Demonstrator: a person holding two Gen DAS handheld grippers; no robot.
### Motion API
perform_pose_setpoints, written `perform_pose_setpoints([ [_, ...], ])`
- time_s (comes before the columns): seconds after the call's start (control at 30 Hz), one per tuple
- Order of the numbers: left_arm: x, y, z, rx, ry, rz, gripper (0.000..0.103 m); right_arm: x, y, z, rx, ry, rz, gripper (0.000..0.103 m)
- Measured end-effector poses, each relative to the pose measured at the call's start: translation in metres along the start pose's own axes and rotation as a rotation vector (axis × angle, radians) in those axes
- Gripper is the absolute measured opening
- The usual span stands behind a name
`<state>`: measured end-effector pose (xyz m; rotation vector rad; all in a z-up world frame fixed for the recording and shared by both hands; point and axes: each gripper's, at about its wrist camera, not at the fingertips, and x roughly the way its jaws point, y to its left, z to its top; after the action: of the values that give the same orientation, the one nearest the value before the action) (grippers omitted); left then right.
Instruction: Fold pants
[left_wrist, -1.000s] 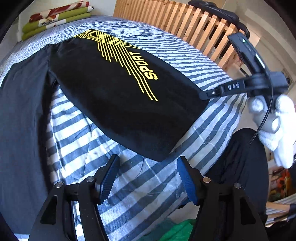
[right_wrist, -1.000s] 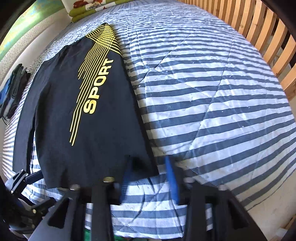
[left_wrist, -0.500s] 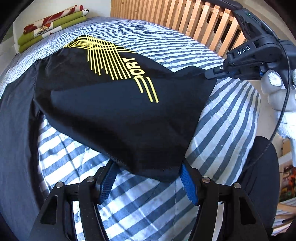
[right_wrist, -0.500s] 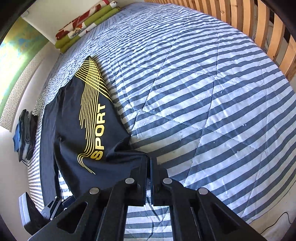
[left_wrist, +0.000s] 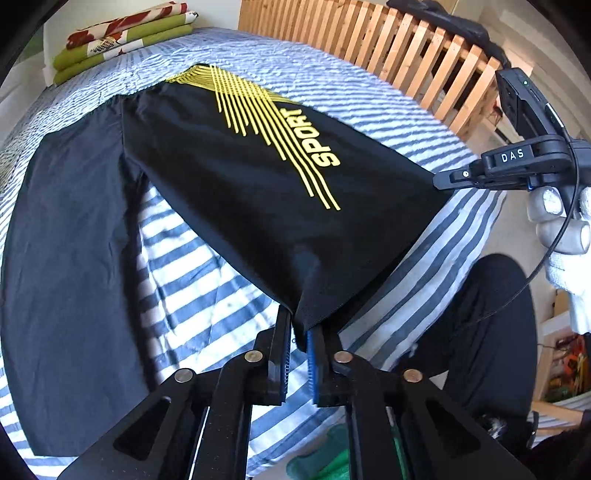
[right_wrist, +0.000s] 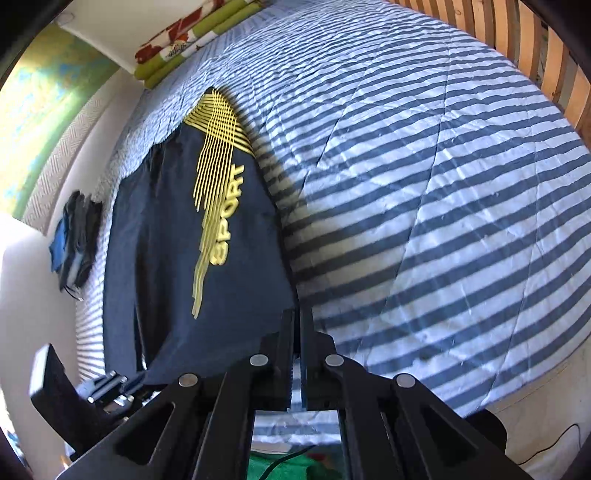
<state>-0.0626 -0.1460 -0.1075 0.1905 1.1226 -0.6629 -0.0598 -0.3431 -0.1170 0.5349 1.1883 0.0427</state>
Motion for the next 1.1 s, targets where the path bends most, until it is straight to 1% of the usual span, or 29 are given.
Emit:
perform_pose_setpoints([
  [0.03, 0.003, 0.003, 0.000, -0.007, 0.032, -0.002, 0.034, 0.006, 0.003, -0.004, -0.020, 0.008, -0.029, 0.002],
  [0.07, 0.004, 0.004, -0.001, -0.018, 0.052, -0.001, 0.043, 0.014, 0.006, -0.007, -0.041, 0.025, -0.062, 0.002],
  [0.1, 0.001, 0.007, 0.000, -0.026, 0.040, -0.001, 0.049, 0.022, 0.008, -0.009, -0.054, 0.040, -0.097, 0.002],
  [0.2, -0.018, 0.005, 0.000, -0.018, -0.014, -0.019, 0.049, 0.034, 0.007, -0.009, -0.077, 0.053, -0.226, 0.010],
  [0.23, -0.024, 0.002, 0.002, -0.009, -0.034, -0.021, 0.049, 0.032, 0.004, -0.009, -0.070, 0.043, -0.238, 0.013],
  [0.3, -0.029, -0.010, 0.012, 0.018, -0.068, -0.039, 0.049, 0.023, -0.005, -0.008, -0.033, 0.024, -0.219, 0.014],
  [0.4, -0.023, -0.036, 0.035, 0.064, -0.106, -0.069, 0.049, 0.008, -0.019, -0.005, 0.029, -0.001, -0.147, 0.016],
  [0.43, -0.018, -0.046, 0.044, 0.079, -0.112, -0.091, 0.049, 0.002, -0.022, -0.005, 0.043, -0.015, -0.129, 0.017],
  [0.5, -0.004, -0.080, 0.059, 0.111, -0.120, -0.120, 0.049, -0.008, -0.026, -0.003, 0.059, -0.042, -0.097, 0.018],
  [0.6, 0.030, -0.114, 0.080, 0.141, -0.103, -0.148, 0.049, -0.024, -0.033, -0.001, 0.091, -0.085, -0.070, 0.022],
  [0.67, 0.045, -0.132, 0.085, 0.154, -0.087, -0.149, 0.049, -0.033, -0.040, 0.000, 0.109, -0.108, -0.068, 0.023],
  [0.73, 0.061, -0.144, 0.090, 0.166, -0.070, -0.122, 0.049, -0.040, -0.048, 0.001, 0.120, -0.121, -0.066, 0.023],
  [0.8, 0.075, -0.152, 0.093, 0.169, -0.045, -0.119, 0.049, -0.047, -0.056, 0.004, 0.126, -0.129, -0.065, 0.023],
  [0.87, 0.086, -0.158, 0.095, 0.186, -0.035, -0.089, 0.049, -0.049, -0.062, 0.007, 0.128, -0.134, -0.071, 0.024],
  [0.9, 0.089, -0.159, 0.095, 0.196, -0.048, -0.079, 0.048, -0.049, -0.063, 0.009, 0.130, -0.134, -0.071, 0.024],
  [0.97, 0.090, -0.158, 0.098, 0.186, -0.056, -0.088, 0.028, -0.048, -0.066, 0.013, 0.132, -0.132, -0.067, 0.024],
  [1.0, 0.090, -0.154, 0.101, 0.169, -0.055, -0.093, 0.009, -0.046, -0.067, 0.015, 0.129, -0.129, -0.064, 0.024],
  [1.03, 0.090, -0.148, 0.104, 0.146, -0.049, -0.110, 0.002, -0.045, -0.066, 0.017, 0.122, -0.127, -0.062, 0.024],
  [1.1, 0.088, -0.135, 0.109, 0.087, -0.048, -0.152, 0.002, -0.041, -0.062, 0.023, 0.101, -0.122, -0.055, 0.024],
])
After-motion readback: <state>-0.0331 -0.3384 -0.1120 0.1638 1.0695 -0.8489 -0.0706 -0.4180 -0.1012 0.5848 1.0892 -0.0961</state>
